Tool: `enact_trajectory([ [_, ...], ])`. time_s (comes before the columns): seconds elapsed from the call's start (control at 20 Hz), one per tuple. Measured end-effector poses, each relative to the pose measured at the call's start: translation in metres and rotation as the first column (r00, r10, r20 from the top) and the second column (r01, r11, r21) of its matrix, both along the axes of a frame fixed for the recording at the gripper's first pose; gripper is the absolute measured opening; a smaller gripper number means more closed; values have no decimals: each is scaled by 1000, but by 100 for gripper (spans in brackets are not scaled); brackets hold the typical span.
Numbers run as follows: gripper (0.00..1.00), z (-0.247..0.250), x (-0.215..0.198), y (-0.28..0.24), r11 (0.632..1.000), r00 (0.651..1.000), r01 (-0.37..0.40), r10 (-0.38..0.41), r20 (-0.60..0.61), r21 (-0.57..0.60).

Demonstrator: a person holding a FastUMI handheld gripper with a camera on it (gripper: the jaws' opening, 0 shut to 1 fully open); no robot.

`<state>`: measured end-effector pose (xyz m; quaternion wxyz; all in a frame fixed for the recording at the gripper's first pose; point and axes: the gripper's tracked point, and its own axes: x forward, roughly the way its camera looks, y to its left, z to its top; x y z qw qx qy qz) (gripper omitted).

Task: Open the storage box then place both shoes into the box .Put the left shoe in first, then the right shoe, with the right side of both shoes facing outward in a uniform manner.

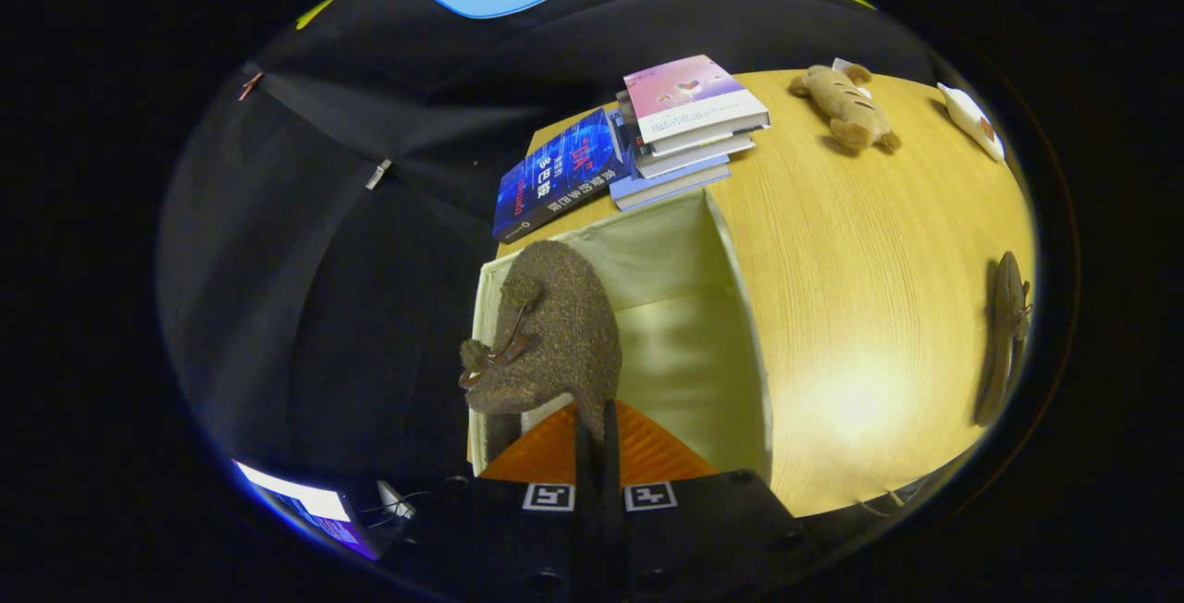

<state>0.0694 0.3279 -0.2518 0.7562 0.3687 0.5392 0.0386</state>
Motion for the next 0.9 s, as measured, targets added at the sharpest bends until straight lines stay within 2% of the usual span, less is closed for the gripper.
enact_trajectory([
  [0.3,5,-34,-10,24,1000,995,26,-25,-94,4],
  [0.55,8,-35,-13,36,1000,996,-20,22,-83,20],
  [0.75,43,-22,-11,45,995,996,-83,85,-36,55],
  [0.9,88,-9,-15,43,988,988,-153,152,22,19],
])
